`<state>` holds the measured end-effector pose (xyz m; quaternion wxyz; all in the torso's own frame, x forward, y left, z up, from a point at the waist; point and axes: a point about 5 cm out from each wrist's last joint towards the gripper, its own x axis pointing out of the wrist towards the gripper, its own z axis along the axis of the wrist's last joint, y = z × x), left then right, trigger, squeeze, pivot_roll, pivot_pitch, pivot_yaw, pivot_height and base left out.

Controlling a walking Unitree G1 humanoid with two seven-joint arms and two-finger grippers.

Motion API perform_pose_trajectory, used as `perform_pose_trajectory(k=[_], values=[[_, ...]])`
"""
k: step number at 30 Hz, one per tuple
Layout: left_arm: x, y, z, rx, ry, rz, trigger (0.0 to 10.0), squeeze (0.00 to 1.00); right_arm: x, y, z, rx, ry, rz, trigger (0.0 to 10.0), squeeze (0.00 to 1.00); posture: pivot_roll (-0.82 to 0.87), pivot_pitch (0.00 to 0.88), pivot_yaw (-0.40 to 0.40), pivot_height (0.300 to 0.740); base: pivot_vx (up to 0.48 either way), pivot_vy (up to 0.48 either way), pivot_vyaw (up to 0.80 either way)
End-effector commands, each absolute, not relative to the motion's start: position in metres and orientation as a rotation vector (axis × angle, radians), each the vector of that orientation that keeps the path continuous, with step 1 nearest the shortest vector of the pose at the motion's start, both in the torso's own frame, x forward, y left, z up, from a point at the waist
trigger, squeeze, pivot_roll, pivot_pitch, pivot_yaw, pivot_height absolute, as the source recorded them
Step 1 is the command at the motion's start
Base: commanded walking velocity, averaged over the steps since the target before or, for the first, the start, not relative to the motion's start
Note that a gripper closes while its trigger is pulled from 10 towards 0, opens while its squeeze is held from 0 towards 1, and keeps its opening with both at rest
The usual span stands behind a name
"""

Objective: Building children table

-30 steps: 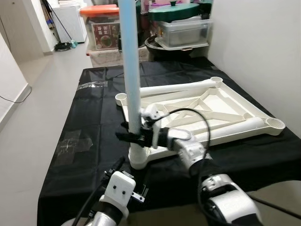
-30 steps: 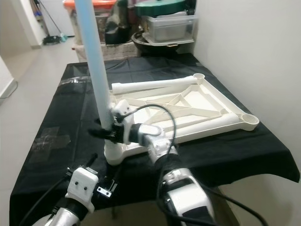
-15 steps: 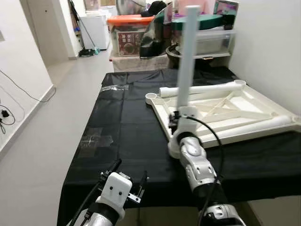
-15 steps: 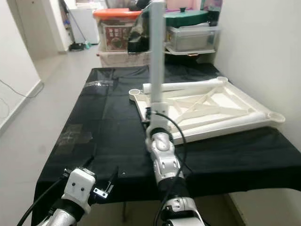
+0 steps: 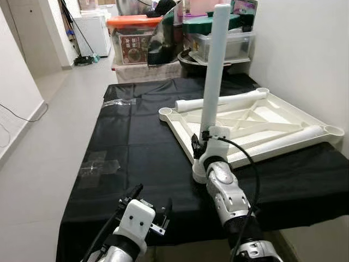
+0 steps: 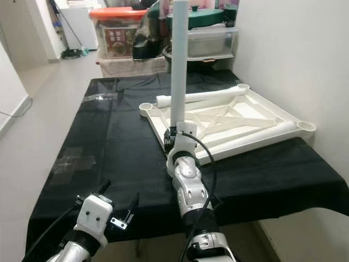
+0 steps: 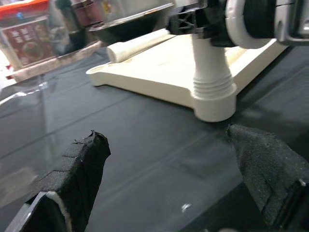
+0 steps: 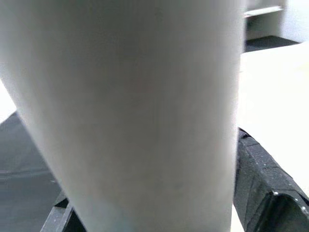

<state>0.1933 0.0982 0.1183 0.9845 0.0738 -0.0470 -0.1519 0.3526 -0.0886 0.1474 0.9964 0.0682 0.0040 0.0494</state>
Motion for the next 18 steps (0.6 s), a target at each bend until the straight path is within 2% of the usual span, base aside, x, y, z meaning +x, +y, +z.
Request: perform_pose_trajectory(k=[1,2,3,4,6,8,10,11,13,15,18], values=[[0.193,0.098,0.116,0.147,-0.086,-0.304,10.0,0.00,0.350,-0.063,0.148,0.256,0.010,0.197,10.0,0.00,-0.09,0.000,0.011,0.740,0.000,0.000,0.00],[0.193,0.098,0.116,0.146,-0.086,-0.305,10.0,0.00,0.352,-0.063,0.150,0.273,0.002,0.238,10.0,0.00,-0.09,0.000,0.011,0.740,0.000,0.000,0.00],[0.193,0.098,0.115,0.144,-0.085,-0.309,10.0,0.00,0.354,-0.063,0.153,0.290,-0.008,0.358,10.0,0.00,-0.10,0.001,0.021,0.740,0.000,0.000,0.00],[0.193,0.098,0.115,0.144,-0.085,-0.309,10.0,0.00,0.354,-0.063,0.153,0.290,-0.008,0.358,10.0,0.00,-0.10,0.001,0.021,0.740,0.000,0.000,0.00],[0.193,0.099,0.115,0.144,-0.083,-0.316,10.0,0.00,0.356,-0.062,0.158,0.295,-0.016,0.549,10.0,0.00,-0.10,0.000,0.026,0.740,0.000,0.000,0.00],[0.193,0.099,0.115,0.144,-0.083,-0.316,10.0,0.00,0.356,-0.062,0.158,0.295,-0.016,0.549,10.0,0.00,-0.10,0.000,0.026,0.740,0.000,0.000,0.00],[0.193,0.099,0.115,0.146,-0.082,-0.318,10.0,0.00,0.353,-0.060,0.163,0.274,0.017,0.858,10.0,0.00,-0.09,0.001,0.029,0.740,0.000,0.000,0.00],[0.193,0.099,0.115,0.146,-0.082,-0.318,10.0,0.00,0.353,-0.060,0.163,0.274,0.017,0.858,10.0,0.00,-0.09,0.001,0.029,0.740,0.000,0.000,0.00],[0.193,0.100,0.115,0.147,-0.084,-0.315,10.0,0.00,0.347,-0.058,0.166,0.224,0.068,1.145,10.0,0.00,-0.07,0.000,0.024,0.740,0.000,0.000,0.00],[0.193,0.100,0.115,0.148,-0.084,-0.311,10.0,0.00,0.343,-0.054,0.166,0.175,0.106,1.288,10.0,0.00,-0.04,0.000,0.017,0.740,0.000,0.000,0.00],[0.193,0.101,0.114,0.148,-0.082,-0.308,10.0,0.00,0.341,-0.051,0.165,0.137,0.137,1.394,10.0,0.00,-0.03,0.000,0.027,0.740,0.000,0.000,0.00]])
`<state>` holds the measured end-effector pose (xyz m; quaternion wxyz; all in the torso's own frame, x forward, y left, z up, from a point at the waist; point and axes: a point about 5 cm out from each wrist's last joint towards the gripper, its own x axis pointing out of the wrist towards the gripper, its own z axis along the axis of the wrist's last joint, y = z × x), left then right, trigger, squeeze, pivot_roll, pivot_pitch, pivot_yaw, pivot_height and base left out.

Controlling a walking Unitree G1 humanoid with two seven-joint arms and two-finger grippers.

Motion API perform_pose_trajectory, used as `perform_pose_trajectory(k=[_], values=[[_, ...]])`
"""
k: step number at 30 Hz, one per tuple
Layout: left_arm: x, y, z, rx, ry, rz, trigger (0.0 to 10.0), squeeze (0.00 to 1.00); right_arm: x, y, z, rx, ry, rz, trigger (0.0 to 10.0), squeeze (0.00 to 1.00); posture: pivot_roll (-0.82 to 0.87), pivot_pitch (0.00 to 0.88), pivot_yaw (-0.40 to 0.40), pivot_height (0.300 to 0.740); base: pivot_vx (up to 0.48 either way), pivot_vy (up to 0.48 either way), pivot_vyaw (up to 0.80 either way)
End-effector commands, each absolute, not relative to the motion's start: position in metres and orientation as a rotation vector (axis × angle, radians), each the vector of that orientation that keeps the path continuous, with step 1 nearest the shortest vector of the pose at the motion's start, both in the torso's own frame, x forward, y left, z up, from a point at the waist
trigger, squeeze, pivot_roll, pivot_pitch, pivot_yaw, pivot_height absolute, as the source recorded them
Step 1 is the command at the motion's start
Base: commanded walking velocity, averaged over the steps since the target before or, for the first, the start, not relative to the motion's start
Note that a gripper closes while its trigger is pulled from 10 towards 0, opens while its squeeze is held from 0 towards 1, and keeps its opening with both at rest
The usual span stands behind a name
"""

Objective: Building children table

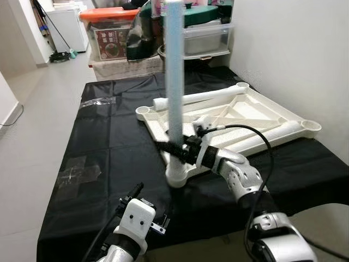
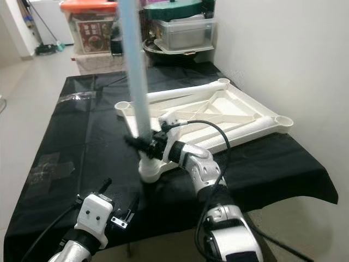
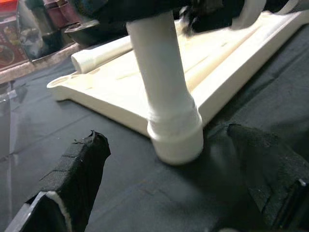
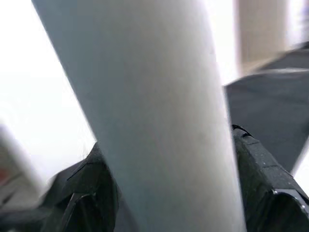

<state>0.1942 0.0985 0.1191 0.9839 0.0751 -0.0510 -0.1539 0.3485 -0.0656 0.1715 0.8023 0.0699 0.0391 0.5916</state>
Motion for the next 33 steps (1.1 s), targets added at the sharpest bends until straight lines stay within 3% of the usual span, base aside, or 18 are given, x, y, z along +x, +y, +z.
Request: perform_pose_trajectory(k=[1,8,9,10,11,14,18,23,24,27,29,32,33], values=[[0.193,0.101,0.114,0.148,-0.080,-0.308,10.0,0.00,0.338,-0.049,0.163,0.117,0.152,1.460,10.0,0.00,-0.02,0.000,0.021,0.740,0.000,0.000,0.00],[0.192,0.100,0.114,0.146,-0.079,-0.309,10.0,0.00,0.336,-0.042,0.160,0.081,0.197,1.587,10.0,0.00,0.00,0.000,0.012,0.740,0.000,0.000,0.00],[0.192,0.099,0.113,0.145,-0.078,-0.308,10.0,0.00,0.337,-0.041,0.159,0.073,0.205,1.597,3.6,0.00,0.00,0.000,0.007,0.740,0.000,0.000,0.00],[0.192,0.099,0.113,0.145,-0.078,-0.308,10.0,0.00,0.337,-0.041,0.159,0.073,0.205,1.597,3.6,0.00,0.00,0.000,0.007,0.740,0.000,0.000,0.00],[0.192,0.099,0.113,0.144,-0.078,-0.308,10.0,0.00,0.338,-0.040,0.159,0.068,0.193,1.572,0.0,0.00,0.00,0.000,0.005,0.740,0.000,0.000,0.00],[0.192,0.099,0.113,0.143,-0.078,-0.308,10.0,0.00,0.340,-0.038,0.159,0.062,0.175,1.536,0.0,0.00,0.00,0.000,0.005,0.740,0.000,0.000,0.00],[0.192,0.098,0.112,0.142,-0.078,-0.307,10.0,0.00,0.356,-0.038,0.157,0.046,0.090,1.162,0.0,0.00,0.00,0.000,0.003,0.740,0.000,0.000,0.00],[0.192,0.099,0.112,0.142,-0.078,-0.308,10.0,0.00,0.364,-0.045,0.153,0.042,0.075,0.930,0.0,0.00,0.00,0.000,0.006,0.740,0.000,0.000,0.00],[0.192,0.099,0.112,0.143,-0.078,-0.308,10.0,0.00,0.370,-0.054,0.152,0.064,0.074,0.747,0.0,0.00,-0.01,0.000,0.014,0.740,0.000,0.000,0.00],[0.192,0.100,0.111,0.143,-0.077,-0.308,10.0,0.00,0.374,-0.062,0.151,0.080,0.076,0.618,0.0,0.00,-0.01,0.000,0.014,0.740,0.000,0.000,0.00],[0.193,0.100,0.111,0.146,-0.076,-0.312,10.0,0.00,0.374,-0.086,0.149,0.119,0.082,0.248,0.0,0.00,-0.02,0.000,0.017,0.740,0.000,0.000,0.00],[0.193,0.100,0.111,0.146,-0.076,-0.312,10.0,0.00,0.374,-0.086,0.149,0.119,0.082,0.248,0.0,0.00,-0.02,0.000,0.017,0.740,0.000,0.000,0.00],[0.193,0.100,0.111,0.147,-0.075,-0.315,10.0,0.00,0.372,-0.092,0.150,0.144,0.085,0.129,0.0,0.00,-0.01,0.000,0.014,0.740,0.000,0.000,0.00]])
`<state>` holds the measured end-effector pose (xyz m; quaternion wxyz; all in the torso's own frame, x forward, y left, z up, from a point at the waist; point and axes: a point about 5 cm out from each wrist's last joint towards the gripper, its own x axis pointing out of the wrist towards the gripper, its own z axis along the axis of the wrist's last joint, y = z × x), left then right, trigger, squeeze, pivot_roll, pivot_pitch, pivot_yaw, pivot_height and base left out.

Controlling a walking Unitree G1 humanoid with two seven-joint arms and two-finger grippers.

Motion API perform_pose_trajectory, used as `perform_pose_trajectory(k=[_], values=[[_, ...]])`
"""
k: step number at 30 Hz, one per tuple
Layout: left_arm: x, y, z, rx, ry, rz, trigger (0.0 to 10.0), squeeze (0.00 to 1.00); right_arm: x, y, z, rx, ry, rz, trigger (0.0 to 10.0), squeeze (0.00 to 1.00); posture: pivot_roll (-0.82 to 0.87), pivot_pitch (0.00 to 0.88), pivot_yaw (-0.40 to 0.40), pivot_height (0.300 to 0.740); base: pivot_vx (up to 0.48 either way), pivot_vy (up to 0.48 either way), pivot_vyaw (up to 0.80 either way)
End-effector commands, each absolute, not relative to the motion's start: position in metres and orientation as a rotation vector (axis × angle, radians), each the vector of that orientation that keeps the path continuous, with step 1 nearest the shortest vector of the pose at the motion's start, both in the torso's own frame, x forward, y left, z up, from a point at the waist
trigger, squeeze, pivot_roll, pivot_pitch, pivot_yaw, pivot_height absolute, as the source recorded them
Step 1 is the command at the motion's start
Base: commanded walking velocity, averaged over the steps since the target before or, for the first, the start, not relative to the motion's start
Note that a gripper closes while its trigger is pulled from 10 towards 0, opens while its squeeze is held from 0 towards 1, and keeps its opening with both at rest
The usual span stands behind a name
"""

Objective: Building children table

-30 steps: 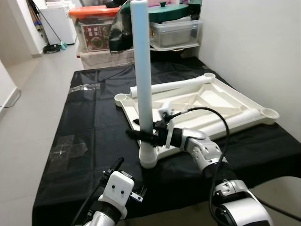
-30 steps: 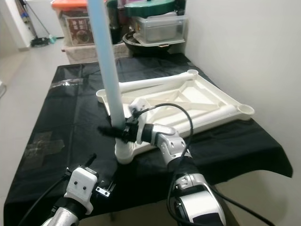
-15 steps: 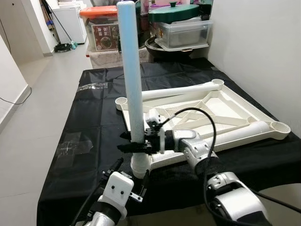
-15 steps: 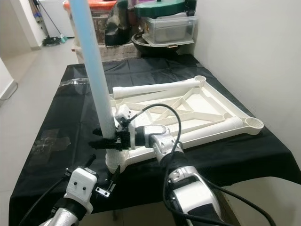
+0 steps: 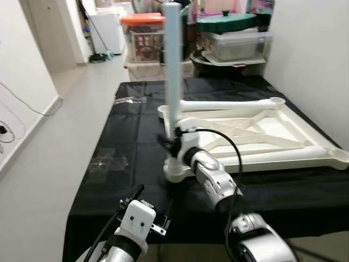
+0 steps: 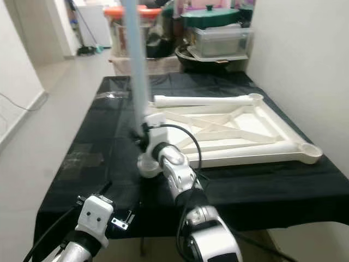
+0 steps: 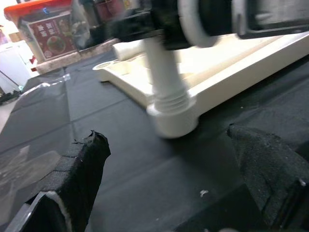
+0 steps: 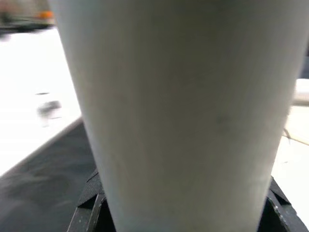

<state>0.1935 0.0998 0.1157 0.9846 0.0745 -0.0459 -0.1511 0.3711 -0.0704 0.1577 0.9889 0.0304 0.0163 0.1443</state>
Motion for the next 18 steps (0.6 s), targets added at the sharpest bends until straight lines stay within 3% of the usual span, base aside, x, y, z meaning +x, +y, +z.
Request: perform_pose_trajectory(k=[1,3,10,11,13,14,18], values=[[0.193,0.100,0.111,0.147,-0.075,-0.315,10.0,0.00,0.372,-0.092,0.150,0.144,0.085,0.129,0.0,0.00,-0.01,0.000,0.014,0.740,0.000,0.000,0.00],[0.194,0.101,0.111,0.149,-0.075,-0.316,10.0,0.00,0.367,-0.095,0.153,0.190,0.088,-0.037,0.0,0.00,-0.01,0.000,0.014,0.740,0.000,0.000,0.00],[0.195,0.100,0.112,0.151,-0.079,-0.315,10.0,0.00,0.357,-0.075,0.146,0.223,0.107,-0.123,0.0,0.00,-0.01,0.000,0.011,0.740,0.000,0.000,0.00],[0.195,0.100,0.112,0.151,-0.080,-0.313,10.0,0.00,0.355,-0.071,0.145,0.219,0.108,-0.110,10.0,0.00,0.00,0.000,0.006,0.740,0.000,0.000,0.00],[0.195,0.100,0.112,0.151,-0.081,-0.312,10.0,0.00,0.354,-0.065,0.145,0.206,0.101,-0.080,10.0,0.00,0.00,0.000,0.006,0.740,0.000,0.000,0.00],[0.195,0.100,0.112,0.150,-0.082,-0.311,10.0,0.00,0.353,-0.062,0.146,0.204,0.079,-0.050,10.0,1.00,0.00,0.000,0.006,0.740,0.000,0.000,0.00],[0.195,0.100,0.112,0.149,-0.082,-0.311,10.0,0.00,0.350,-0.057,0.151,0.206,0.041,0.002,10.0,1.00,0.00,0.000,0.006,0.740,0.000,0.000,0.00]])
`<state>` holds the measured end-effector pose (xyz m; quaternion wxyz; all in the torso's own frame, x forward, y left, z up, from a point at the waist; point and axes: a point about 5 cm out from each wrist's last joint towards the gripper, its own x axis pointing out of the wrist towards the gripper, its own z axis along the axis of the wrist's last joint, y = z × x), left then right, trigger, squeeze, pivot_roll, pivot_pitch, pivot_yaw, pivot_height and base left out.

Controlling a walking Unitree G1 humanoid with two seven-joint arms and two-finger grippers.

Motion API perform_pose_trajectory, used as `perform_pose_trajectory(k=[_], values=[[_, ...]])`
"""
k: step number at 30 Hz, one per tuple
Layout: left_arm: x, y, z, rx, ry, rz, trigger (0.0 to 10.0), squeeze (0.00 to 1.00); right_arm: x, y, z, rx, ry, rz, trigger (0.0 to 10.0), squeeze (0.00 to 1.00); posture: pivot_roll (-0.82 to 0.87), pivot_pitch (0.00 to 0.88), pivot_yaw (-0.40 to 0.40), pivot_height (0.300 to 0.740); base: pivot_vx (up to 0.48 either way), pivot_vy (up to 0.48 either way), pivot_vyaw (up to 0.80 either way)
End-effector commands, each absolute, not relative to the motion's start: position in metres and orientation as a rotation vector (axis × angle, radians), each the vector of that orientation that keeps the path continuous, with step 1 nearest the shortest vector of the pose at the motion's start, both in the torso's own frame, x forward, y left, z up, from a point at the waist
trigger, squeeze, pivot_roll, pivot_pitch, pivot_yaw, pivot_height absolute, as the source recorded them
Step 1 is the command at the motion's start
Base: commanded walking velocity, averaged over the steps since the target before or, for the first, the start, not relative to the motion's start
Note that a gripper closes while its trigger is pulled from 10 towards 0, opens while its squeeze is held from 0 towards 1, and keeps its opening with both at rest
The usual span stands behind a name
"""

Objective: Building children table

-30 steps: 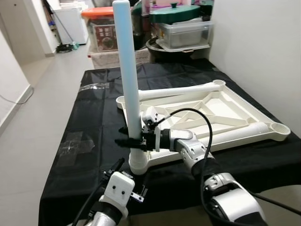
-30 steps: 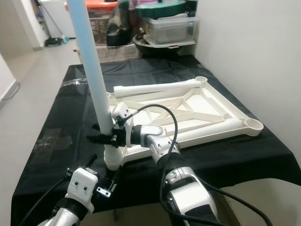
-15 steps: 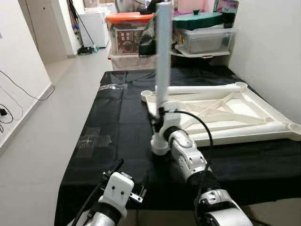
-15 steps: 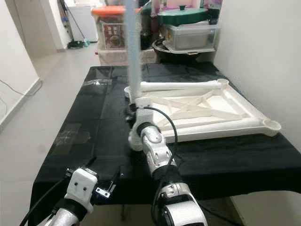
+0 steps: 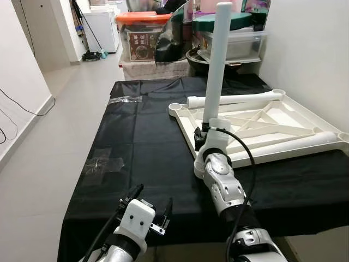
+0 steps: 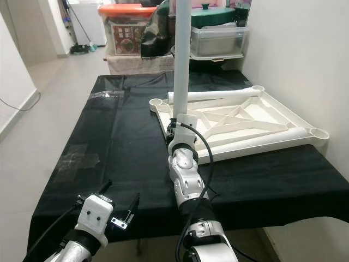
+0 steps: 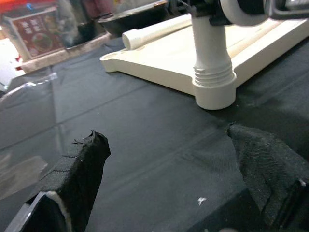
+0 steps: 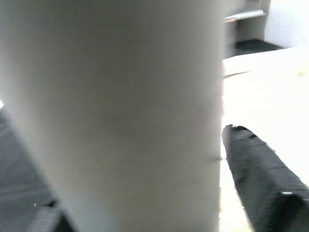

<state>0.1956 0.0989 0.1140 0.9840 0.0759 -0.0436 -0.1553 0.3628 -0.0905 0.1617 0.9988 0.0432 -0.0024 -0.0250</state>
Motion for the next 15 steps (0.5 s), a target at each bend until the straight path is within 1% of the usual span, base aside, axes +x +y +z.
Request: perform_pose_trajectory(k=[1,2,3,4,5,7,8,9,10,11,12,13,14,15], values=[[0.195,0.100,0.112,0.148,-0.082,-0.312,10.0,0.00,0.352,-0.058,0.155,0.211,0.004,0.053,10.0,0.80,0.00,0.000,0.006,0.740,0.000,0.000,0.00],[0.195,0.100,0.112,0.148,-0.082,-0.313,10.0,0.00,0.353,-0.057,0.157,0.228,-0.005,0.103,10.0,0.00,0.00,0.000,0.006,0.740,0.000,0.000,0.00],[0.195,0.100,0.112,0.148,-0.082,-0.313,10.0,0.00,0.353,-0.057,0.157,0.228,-0.005,0.103,10.0,0.00,0.00,0.000,0.006,0.740,0.000,0.000,0.00],[0.195,0.100,0.112,0.147,-0.082,-0.313,10.0,0.00,0.355,-0.056,0.158,0.242,-0.012,0.148,10.0,0.00,0.00,0.000,0.006,0.740,0.000,0.000,0.00],[0.195,0.100,0.112,0.146,-0.082,-0.314,10.0,0.00,0.358,-0.055,0.160,0.266,-0.020,0.304,10.0,0.00,0.00,0.000,0.006,0.740,0.000,0.000,0.00],[0.195,0.100,0.112,0.146,-0.082,-0.314,10.0,0.00,0.358,-0.055,0.160,0.266,-0.020,0.304,10.0,0.00,0.00,0.000,0.006,0.740,0.000,0.000,0.00],[0.196,0.099,0.112,0.146,-0.082,-0.314,10.0,0.00,0.359,-0.055,0.162,0.276,-0.035,0.452,10.0,0.00,-0.01,0.000,0.013,0.740,0.000,0.000,0.00],[0.196,0.099,0.112,0.147,-0.083,-0.314,10.0,0.00,0.358,-0.058,0.163,0.252,-0.027,0.673,10.0,0.00,-0.01,0.000,0.011,0.740,0.000,0.000,0.00],[0.196,0.099,0.112,0.147,-0.083,-0.314,10.0,0.00,0.358,-0.058,0.163,0.252,-0.027,0.673,10.0,0.00,-0.01,0.000,0.011,0.740,0.000,0.000,0.00],[0.196,0.099,0.112,0.147,-0.083,-0.313,10.0,0.00,0.356,-0.061,0.163,0.237,-0.014,0.817,10.0,0.00,-0.01,0.000,0.011,0.740,0.000,0.000,0.00],[0.196,0.099,0.112,0.147,-0.083,-0.313,10.0,0.00,0.356,-0.061,0.163,0.237,-0.014,0.817,10.0,0.00,-0.01,0.000,0.011,0.740,0.000,0.000,0.00],[0.197,0.100,0.112,0.146,-0.084,-0.313,10.0,0.00,0.353,-0.064,0.164,0.231,0.014,0.947,10.0,0.00,-0.01,0.000,0.013,0.740,0.000,0.000,0.00],[0.197,0.100,0.112,0.146,-0.084,-0.313,10.0,0.00,0.353,-0.064,0.164,0.231,0.014,0.947,10.0,0.00,-0.01,0.000,0.013,0.740,0.000,0.000,0.00],[0.197,0.100,0.112,0.147,-0.085,-0.313,10.0,0.00,0.350,-0.066,0.164,0.211,0.057,1.063,10.0,0.00,-0.01,0.000,0.015,0.740,0.000,0.000,0.00]])
